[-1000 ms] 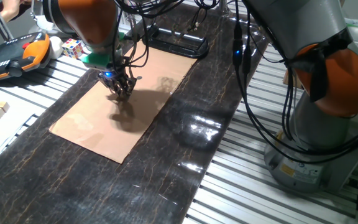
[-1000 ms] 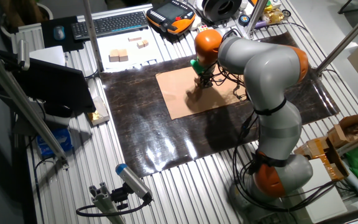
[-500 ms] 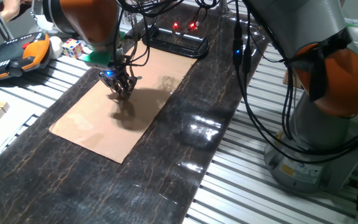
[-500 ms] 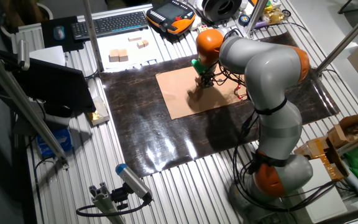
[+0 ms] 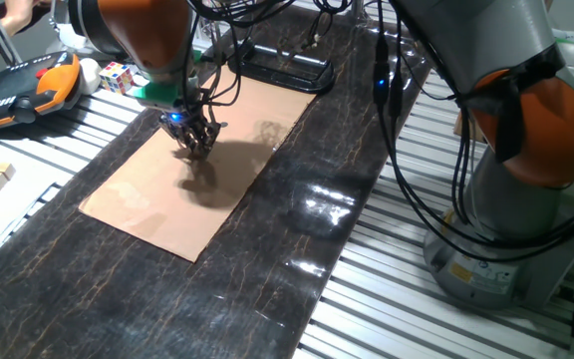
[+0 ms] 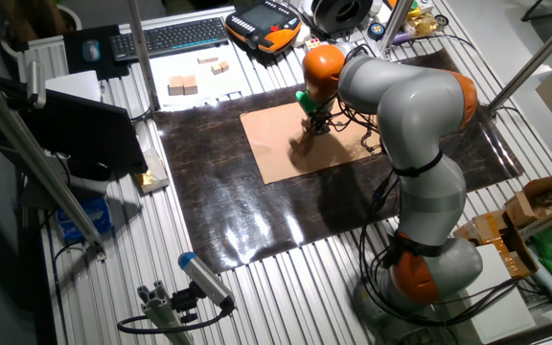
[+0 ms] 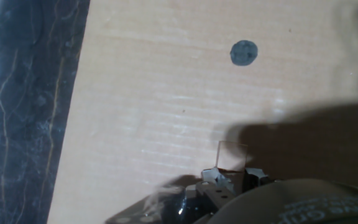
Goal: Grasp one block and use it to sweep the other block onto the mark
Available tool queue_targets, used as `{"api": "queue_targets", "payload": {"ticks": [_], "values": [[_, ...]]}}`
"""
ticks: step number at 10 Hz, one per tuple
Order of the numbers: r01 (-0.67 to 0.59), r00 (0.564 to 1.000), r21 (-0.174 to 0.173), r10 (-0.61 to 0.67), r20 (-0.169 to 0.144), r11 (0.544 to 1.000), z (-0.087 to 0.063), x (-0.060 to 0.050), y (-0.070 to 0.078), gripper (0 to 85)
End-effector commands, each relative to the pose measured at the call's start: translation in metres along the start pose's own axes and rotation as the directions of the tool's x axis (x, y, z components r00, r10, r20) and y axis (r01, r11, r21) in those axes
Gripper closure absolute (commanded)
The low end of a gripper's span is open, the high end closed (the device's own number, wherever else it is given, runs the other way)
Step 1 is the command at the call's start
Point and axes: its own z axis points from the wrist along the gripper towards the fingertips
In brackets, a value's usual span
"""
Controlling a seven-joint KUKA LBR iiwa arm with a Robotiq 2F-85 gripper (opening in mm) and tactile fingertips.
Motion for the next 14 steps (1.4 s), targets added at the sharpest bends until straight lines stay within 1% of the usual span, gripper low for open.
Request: {"api": "queue_targets", "payload": {"ticks": [1, 4, 5, 7, 8, 9, 10, 11, 13, 14], "values": [[0.001, 1.0, 0.0, -0.001, 0.0, 1.0, 0.0005, -0.0009, -0.0001, 84.3], [0.003, 1.0, 0.0, -0.003, -0.003, 1.0, 0.001, -0.0011, 0.0, 84.3], [0.005, 1.0, -0.004, -0.005, -0.008, 1.0, 0.001, -0.0011, 0.0, 84.3], [-0.006, 1.0, -0.003, 0.006, -0.002, 1.0, 0.001, -0.0011, 0.0, 84.3], [-0.004, 1.0, -0.001, 0.004, 0.01, 1.0, 0.001, -0.0011, 0.0, 84.3], [-0.003, 1.0, -0.004, 0.003, 0.015, 1.0, 0.001, -0.0011, 0.0, 84.3], [-0.005, 1.0, -0.009, 0.005, 0.012, 1.0, 0.001, -0.0011, 0.0, 84.3], [0.006, 1.0, -0.017, -0.006, 0.017, 1.0, 0.001, -0.0011, 0.0, 84.3], [0.043, 0.999, -0.012, -0.042, 0.034, 0.999, 0.001, -0.0011, 0.0, 84.3], [0.044, 0.998, -0.013, -0.044, 0.036, 0.999, 0.001, -0.0011, 0.0, 84.3]]}}
